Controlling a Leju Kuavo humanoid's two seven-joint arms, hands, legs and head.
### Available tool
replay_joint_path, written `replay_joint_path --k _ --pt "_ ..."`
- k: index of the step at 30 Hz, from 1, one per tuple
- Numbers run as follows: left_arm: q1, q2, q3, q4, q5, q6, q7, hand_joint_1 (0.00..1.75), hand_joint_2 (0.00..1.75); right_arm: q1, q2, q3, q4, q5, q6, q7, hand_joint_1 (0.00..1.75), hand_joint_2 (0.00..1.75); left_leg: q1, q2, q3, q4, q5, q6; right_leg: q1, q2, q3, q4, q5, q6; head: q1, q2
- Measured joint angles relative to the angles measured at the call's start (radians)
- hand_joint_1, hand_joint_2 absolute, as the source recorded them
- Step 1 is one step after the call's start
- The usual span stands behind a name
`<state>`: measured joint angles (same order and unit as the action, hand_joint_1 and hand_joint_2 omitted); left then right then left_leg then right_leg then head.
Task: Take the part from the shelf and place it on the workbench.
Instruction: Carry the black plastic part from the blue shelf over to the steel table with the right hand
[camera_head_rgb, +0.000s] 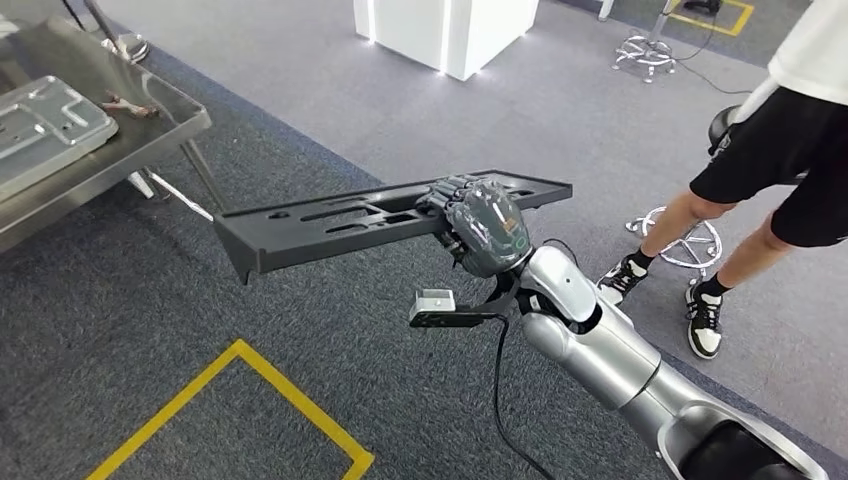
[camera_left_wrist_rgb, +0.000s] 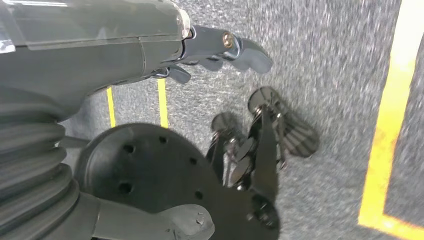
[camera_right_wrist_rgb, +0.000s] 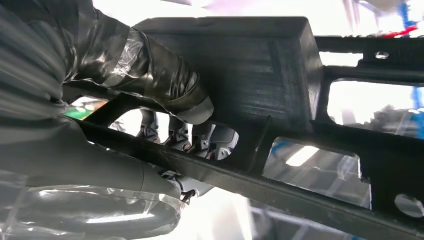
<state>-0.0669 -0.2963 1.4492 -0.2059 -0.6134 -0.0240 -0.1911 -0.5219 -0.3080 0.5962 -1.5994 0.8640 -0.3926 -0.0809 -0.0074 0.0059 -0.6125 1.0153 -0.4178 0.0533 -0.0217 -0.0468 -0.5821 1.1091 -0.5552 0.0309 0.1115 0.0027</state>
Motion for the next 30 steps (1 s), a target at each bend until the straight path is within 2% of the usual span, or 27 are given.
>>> replay_joint_path --k 1,2,3,4,5,6,7,8,9,10,12,13,14,16,17,18,19,20,21,23,24,25,27,28,30 --pt "-0.002 0.000 0.000 0.000 0.000 0.000 0.000 0.00 1.75 0.000 -0.003 0.000 0.000 0.000 -0.001 0.000 1.75 1.75 0.000 -0.012 0.001 -0.001 0.000 0.004 -0.001 0.026 -0.035 0.063 -0.027 0.002 0.000 0.000" --pt "-0.002 0.000 0.000 0.000 0.000 0.000 0.000 0.00 1.75 0.001 -0.006 0.000 0.001 0.000 -0.001 0.000 1.75 1.75 0.000 -0.026 0.001 -0.001 0.000 0.006 -0.001 0.036 -0.074 0.127 -0.049 0.003 0.000 0.000" --pt "-0.002 0.000 0.000 0.000 0.000 0.000 0.000 0.00 1.75 0.002 -0.008 0.000 0.002 -0.001 0.000 0.000 1.75 1.75 0.000 -0.041 0.001 0.001 -0.001 0.007 -0.001 0.039 -0.105 0.172 -0.056 0.005 0.000 0.000" --pt "-0.002 0.000 0.000 0.000 0.000 -0.001 0.000 0.00 1.75 0.003 -0.009 0.000 0.003 -0.002 0.001 0.000 1.75 1.75 0.000 -0.057 0.002 0.003 -0.002 0.006 -0.001 0.041 -0.120 0.183 -0.042 0.006 0.000 0.000" --pt "-0.002 0.000 0.000 0.000 0.000 -0.001 0.000 0.00 1.75 0.003 -0.010 0.000 0.003 -0.003 0.001 0.000 1.75 1.75 0.000 -0.074 0.003 0.005 -0.003 0.005 -0.002 0.043 -0.116 0.156 -0.010 0.006 0.000 0.000" --pt "-0.002 0.000 0.000 0.000 0.000 -0.002 0.000 0.00 1.75 0.002 -0.010 0.000 0.003 -0.004 0.002 0.000 1.75 1.75 0.001 -0.090 0.005 0.009 -0.006 0.002 -0.005 0.054 -0.094 0.096 0.034 0.006 0.000 0.000" --pt "-0.002 0.000 0.000 0.000 0.000 -0.002 0.000 0.00 1.75 0.000 -0.010 0.000 0.003 -0.004 0.002 0.000 1.75 1.75 0.001 -0.104 0.005 0.012 -0.009 -0.002 -0.008 0.078 -0.067 0.030 0.067 0.005 0.000 0.000" --pt "-0.003 0.000 0.000 0.000 0.000 -0.003 0.000 0.00 1.75 -0.002 -0.010 0.000 0.003 -0.005 0.002 0.000 1.75 1.75 0.000 -0.117 0.002 0.018 -0.012 -0.007 -0.011 0.101 -0.045 -0.024 0.088 0.004 0.000 0.000" --pt "-0.003 0.000 0.000 0.000 0.000 -0.003 0.000 0.00 1.75 -0.003 -0.010 0.000 0.003 -0.005 0.003 0.000 1.75 1.75 0.001 -0.129 -0.002 0.022 -0.013 -0.012 -0.012 0.119 -0.032 -0.057 0.096 0.002 0.000 0.000" --pt "-0.003 0.000 0.000 0.000 0.000 -0.003 0.000 0.00 1.75 -0.004 -0.010 0.000 0.003 -0.005 0.004 0.000 1.75 1.75 0.002 -0.140 -0.006 0.023 -0.014 -0.018 -0.011 0.126 -0.028 -0.067 0.092 -0.002 0.000 0.000" --pt "-0.001 0.001 0.000 -0.001 0.000 -0.003 0.000 0.00 1.75 -0.007 -0.010 0.000 0.003 -0.006 0.006 -0.001 1.75 1.75 0.005 -0.154 -0.012 0.023 -0.013 -0.030 -0.009 0.103 -0.024 -0.072 0.093 -0.012 0.000 0.000" --pt "0.000 0.001 0.000 -0.001 0.000 -0.004 0.000 0.00 1.75 -0.009 -0.009 0.000 0.003 -0.006 0.007 -0.001 1.75 1.75 0.004 -0.139 -0.015 0.030 -0.019 -0.035 -0.010 0.091 -0.020 -0.076 0.093 -0.020 0.000 0.000" --pt "0.000 0.001 0.000 -0.001 0.000 -0.004 0.000 0.00 1.75 -0.013 -0.009 0.001 0.003 -0.007 0.008 -0.001 1.75 1.75 0.003 -0.112 -0.025 0.053 -0.033 -0.041 -0.012 0.077 -0.015 -0.080 0.094 -0.026 0.000 0.000" --pt "-0.002 0.001 0.000 -0.002 0.000 -0.006 0.000 0.00 1.75 -0.017 -0.009 0.001 0.003 -0.010 0.012 -0.001 1.75 1.75 0.002 -0.043 -0.077 0.163 -0.091 -0.049 -0.011 0.050 -0.008 -0.086 0.091 -0.037 -0.001 0.000" --pt "-0.003 0.001 0.000 -0.002 0.000 -0.006 0.000 0.00 1.75 -0.018 -0.010 0.001 0.003 -0.012 0.013 0.000 1.75 1.75 0.006 -0.025 -0.113 0.234 -0.122 -0.053 -0.009 0.035 -0.006 -0.086 0.089 -0.039 -0.001 0.000" --pt "-0.003 0.001 0.000 -0.002 0.000 -0.006 0.000 0.00 1.75 -0.018 -0.011 0.001 0.003 -0.014 0.015 0.000 1.75 1.75 0.009 -0.016 -0.144 0.290 -0.140 -0.055 -0.007 0.021 -0.004 -0.086 0.086 -0.040 -0.001 0.000" --pt "-0.002 0.001 0.000 -0.002 0.000 -0.006 0.000 0.00 1.75 -0.018 -0.011 0.001 0.003 -0.015 0.016 -0.001 1.75 1.75 0.012 -0.013 -0.158 0.313 -0.139 -0.057 -0.007 0.007 -0.001 -0.085 0.083 -0.040 -0.001 0.000" --pt "-0.002 0.001 0.000 -0.002 0.000 -0.007 0.000 0.00 1.75 -0.018 -0.011 0.001 0.003 -0.016 0.017 -0.001 1.75 1.75 0.013 -0.010 -0.151 0.295 -0.117 -0.058 -0.007 -0.007 0.003 -0.085 0.080 -0.038 -0.001 0.000" --pt "-0.002 0.001 0.000 -0.002 0.000 -0.007 0.000 0.00 1.75 -0.019 -0.011 0.001 0.003 -0.017 0.017 -0.001 1.75 1.75 0.013 -0.001 -0.123 0.238 -0.082 -0.056 -0.006 -0.021 0.009 -0.085 0.076 -0.036 -0.001 0.000" --pt "-0.002 0.002 0.000 -0.002 0.000 -0.009 -0.002 0.00 1.75 -0.022 -0.011 0.001 0.003 -0.018 0.017 -0.001 1.75 1.75 0.006 0.041 -0.048 0.094 -0.024 -0.045 -0.003 -0.046 0.023 -0.085 0.065 -0.029 -0.001 0.000" --pt "-0.003 0.002 0.000 -0.002 0.000 -0.010 -0.003 0.00 1.75 -0.024 -0.011 0.001 0.003 -0.018 0.017 -0.001 1.75 1.75 0.002 0.057 -0.025 0.047 -0.011 -0.039 0.000 -0.058 0.028 -0.086 0.061 -0.024 -0.001 0.000" --pt "-0.003 0.002 0.000 -0.002 0.000 -0.010 -0.004 0.00 1.75 -0.026 -0.012 0.001 0.003 -0.019 0.018 -0.001 1.75 1.75 -0.003 0.063 -0.015 0.025 -0.010 -0.033 0.004 -0.069 0.031 -0.086 0.057 -0.018 -0.001 0.000" --pt "-0.002 0.002 0.000 -0.002 0.000 -0.012 -0.005 0.00 1.75 -0.029 -0.012 0.002 0.003 -0.020 0.019 -0.001 1.75 1.75 -0.003 0.040 -0.013 0.019 -0.011 -0.023 0.007 -0.090 0.038 -0.091 0.053 -0.008 -0.001 0.000" --pt "-0.001 0.001 0.000 -0.002 0.000 -0.012 -0.006 0.00 1.75 -0.031 -0.012 0.002 0.003 -0.020 0.020 -0.001 1.75 1.75 0.000 0.026 -0.009 0.012 -0.008 -0.019 0.006 -0.084 0.042 -0.088 0.047 -0.003 0.000 0.000" --pt "-0.001 0.001 0.000 -0.002 0.000 -0.012 -0.007 0.00 1.75 -0.036 -0.014 0.003 0.003 -0.022 0.020 -0.001 1.75 1.75 0.007 0.002 0.003 -0.002 -0.002 -0.007 0.001 -0.029 0.021 -0.033 0.011 0.005 0.000 0.000"
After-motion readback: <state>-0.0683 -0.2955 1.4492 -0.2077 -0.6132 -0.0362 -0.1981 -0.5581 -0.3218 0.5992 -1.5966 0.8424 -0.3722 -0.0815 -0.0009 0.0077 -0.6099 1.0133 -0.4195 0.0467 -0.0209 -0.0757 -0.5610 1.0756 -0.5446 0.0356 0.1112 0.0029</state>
